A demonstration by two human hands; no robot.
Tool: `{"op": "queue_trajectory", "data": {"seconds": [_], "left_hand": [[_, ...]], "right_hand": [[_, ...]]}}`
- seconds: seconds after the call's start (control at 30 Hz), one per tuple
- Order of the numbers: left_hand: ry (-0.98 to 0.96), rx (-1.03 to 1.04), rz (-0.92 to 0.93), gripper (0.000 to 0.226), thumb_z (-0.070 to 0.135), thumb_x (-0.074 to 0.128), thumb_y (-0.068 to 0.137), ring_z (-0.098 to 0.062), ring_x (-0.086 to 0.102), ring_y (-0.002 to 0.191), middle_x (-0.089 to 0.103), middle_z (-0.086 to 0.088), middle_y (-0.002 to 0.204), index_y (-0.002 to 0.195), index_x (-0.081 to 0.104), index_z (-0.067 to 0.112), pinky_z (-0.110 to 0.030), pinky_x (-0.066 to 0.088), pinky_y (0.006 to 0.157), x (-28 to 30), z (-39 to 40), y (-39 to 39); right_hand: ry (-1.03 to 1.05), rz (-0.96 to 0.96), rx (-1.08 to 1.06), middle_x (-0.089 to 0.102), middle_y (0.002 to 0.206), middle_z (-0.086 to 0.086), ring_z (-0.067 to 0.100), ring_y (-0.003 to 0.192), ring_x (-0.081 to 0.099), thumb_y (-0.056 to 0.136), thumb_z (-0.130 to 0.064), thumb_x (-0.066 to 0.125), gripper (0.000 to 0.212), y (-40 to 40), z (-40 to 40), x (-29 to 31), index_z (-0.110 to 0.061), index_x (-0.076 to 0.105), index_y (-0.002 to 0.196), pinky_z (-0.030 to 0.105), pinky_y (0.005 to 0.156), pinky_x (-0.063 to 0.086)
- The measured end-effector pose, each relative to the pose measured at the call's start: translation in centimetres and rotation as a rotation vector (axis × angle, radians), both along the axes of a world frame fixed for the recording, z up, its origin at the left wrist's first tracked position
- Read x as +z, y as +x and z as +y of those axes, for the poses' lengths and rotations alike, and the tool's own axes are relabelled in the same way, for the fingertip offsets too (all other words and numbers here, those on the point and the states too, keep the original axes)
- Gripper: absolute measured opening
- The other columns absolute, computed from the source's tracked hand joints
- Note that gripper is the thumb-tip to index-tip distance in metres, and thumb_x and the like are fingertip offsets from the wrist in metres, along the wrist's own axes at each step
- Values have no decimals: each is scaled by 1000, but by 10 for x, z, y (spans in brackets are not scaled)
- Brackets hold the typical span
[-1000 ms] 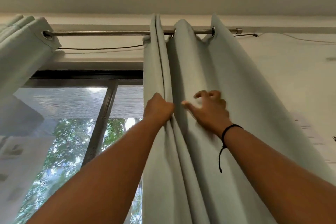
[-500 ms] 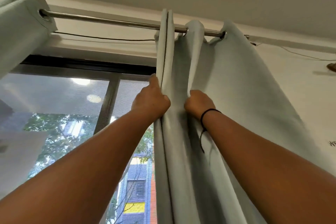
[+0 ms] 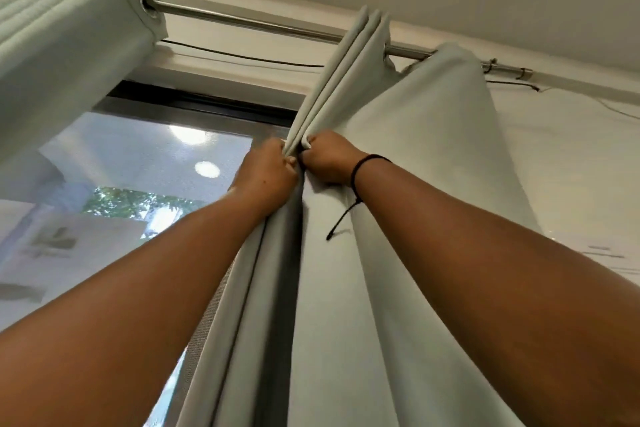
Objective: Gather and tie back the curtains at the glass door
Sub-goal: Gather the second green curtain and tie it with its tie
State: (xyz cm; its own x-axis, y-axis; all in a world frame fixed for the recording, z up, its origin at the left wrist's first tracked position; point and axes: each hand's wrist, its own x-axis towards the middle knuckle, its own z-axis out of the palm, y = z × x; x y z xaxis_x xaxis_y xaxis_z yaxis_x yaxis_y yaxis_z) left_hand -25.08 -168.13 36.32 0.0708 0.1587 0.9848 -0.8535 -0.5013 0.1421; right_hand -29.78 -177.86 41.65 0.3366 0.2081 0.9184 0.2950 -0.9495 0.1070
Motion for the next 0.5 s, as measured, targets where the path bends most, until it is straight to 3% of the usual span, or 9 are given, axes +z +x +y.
{"op": "queue_trajectory", "data": {"seconds": [0.1, 0.2, 0.3, 0.37, 0.43, 0.5], "left_hand": [[-27, -65, 68, 22, 27, 43, 95, -36, 55, 100, 61, -18, 111, 107, 53, 12, -34, 39, 75, 1, -24, 0], [-79, -239, 173, 55, 56, 38, 92, -33, 54, 105, 59, -13, 117, 121, 51, 11, -36, 41, 79, 4, -53, -7], [-28, -276, 228, 64, 58, 58, 78, -30, 56, 102, 58, -8, 112, 124, 48, 13, -38, 47, 84, 9, -84, -20], [32, -263, 221, 51, 41, 61, 77, -28, 56, 96, 59, -7, 110, 120, 49, 14, -36, 47, 83, 13, -107, -31], [72, -248, 186, 39, 26, 52, 81, -25, 50, 92, 57, -7, 111, 117, 50, 12, -32, 41, 81, 14, -134, -46], [106, -249, 143, 33, 20, 43, 85, -26, 48, 94, 55, -10, 116, 116, 50, 9, -31, 37, 81, 15, -162, -60]], "right_hand": [[110, 188, 183, 52, 76, 12, 23, 64, 48, 94, -29, 51, 26, -7, -24, -17, -10, 57, 78, 27, 53, 37], [267, 351, 351, 57, 87, -1, 20, 71, 53, 94, -47, 41, 31, -24, -59, -24, -22, 60, 94, 30, 68, 43], [346, 240, 316, 64, 85, -2, 21, 76, 57, 92, -32, 42, 30, -47, -107, -21, -14, 65, 96, 26, 67, 44], [298, -43, -47, 64, 100, 6, 28, 95, 58, 86, -29, 48, 31, -57, -144, -18, -8, 66, 101, 30, 77, 47], [256, -317, -573, 49, 125, 10, 35, 117, 42, 80, -30, 48, 40, -68, -184, -19, -19, 57, 117, 46, 95, 34], [342, -431, -748, 33, 136, 14, 39, 124, 30, 78, -25, 50, 52, -81, -221, -23, -18, 41, 130, 53, 99, 27]]}}
